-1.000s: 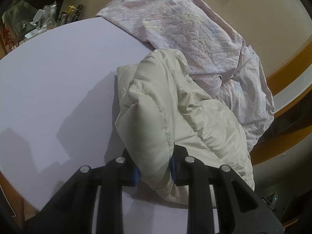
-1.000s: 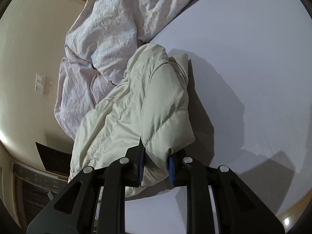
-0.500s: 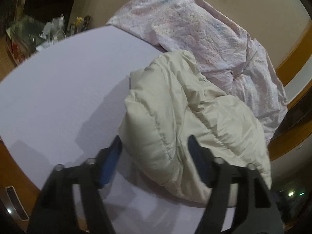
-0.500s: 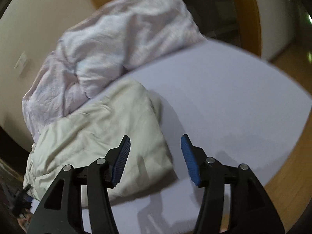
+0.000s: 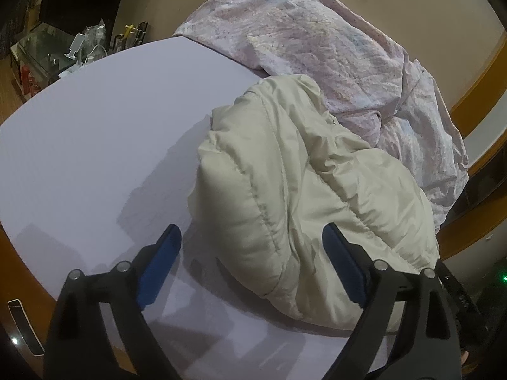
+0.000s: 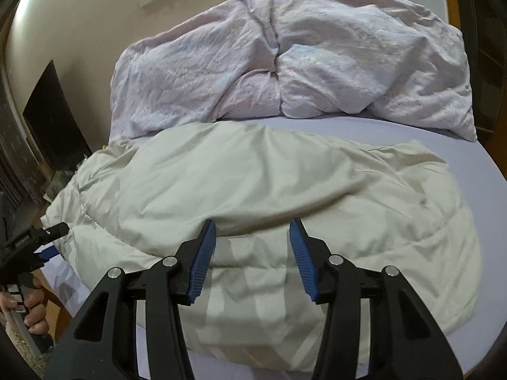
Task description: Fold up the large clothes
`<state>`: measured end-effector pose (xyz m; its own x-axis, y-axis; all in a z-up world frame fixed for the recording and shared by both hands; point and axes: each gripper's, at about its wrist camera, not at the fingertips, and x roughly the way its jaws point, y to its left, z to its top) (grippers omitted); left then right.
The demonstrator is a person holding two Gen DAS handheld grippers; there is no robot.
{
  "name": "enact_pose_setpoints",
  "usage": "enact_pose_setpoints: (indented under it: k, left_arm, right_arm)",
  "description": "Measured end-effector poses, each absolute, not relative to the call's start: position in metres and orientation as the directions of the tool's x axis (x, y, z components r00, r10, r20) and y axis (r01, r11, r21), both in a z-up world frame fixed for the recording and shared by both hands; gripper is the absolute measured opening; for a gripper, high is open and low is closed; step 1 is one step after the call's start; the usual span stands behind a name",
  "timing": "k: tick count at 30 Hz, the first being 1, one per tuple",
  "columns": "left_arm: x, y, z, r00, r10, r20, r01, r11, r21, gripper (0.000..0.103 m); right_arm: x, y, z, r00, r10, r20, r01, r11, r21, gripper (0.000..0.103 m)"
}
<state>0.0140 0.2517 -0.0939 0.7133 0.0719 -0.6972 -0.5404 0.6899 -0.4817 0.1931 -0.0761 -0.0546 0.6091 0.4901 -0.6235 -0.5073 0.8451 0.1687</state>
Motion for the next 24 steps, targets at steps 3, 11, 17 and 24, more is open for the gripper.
enact_pose_setpoints:
  k: [3, 11, 17, 24]
  left_arm:
    - [0.016, 0.251, -0.095, 0.724, 0.059, -0.687, -0.529, 0.688, -0.498, 0.090]
    - [0.029, 0.244, -0.097, 0.721, 0.061, -0.691, -0.524, 0.700, -0.485, 0.091]
    - [0.037, 0.234, -0.091, 0.718, 0.103, -0.689, -0.520, 0.737, -0.432, 0.094]
    - [0.045, 0.236, -0.093, 0.711, 0.104, -0.695, -0.526, 0.735, -0.428, 0.095]
  right_arm:
    - [0.195, -0.077, -0.058, 0.631, 0.466, -0.620, -0.488, 0.860, 0.149, 0.050]
    - [0.217, -0.057, -0.101, 0.592, 0.379, -0.711, -0.475, 0.877, 0.072, 0.052]
    - [0.223, -0.055, -0.113, 0.569, 0.381, -0.729, -0.499, 0.864, 0.063, 0.053]
    - [0.222, -0.056, -0.117, 0.571, 0.383, -0.726, -0.497, 0.865, 0.066, 0.054]
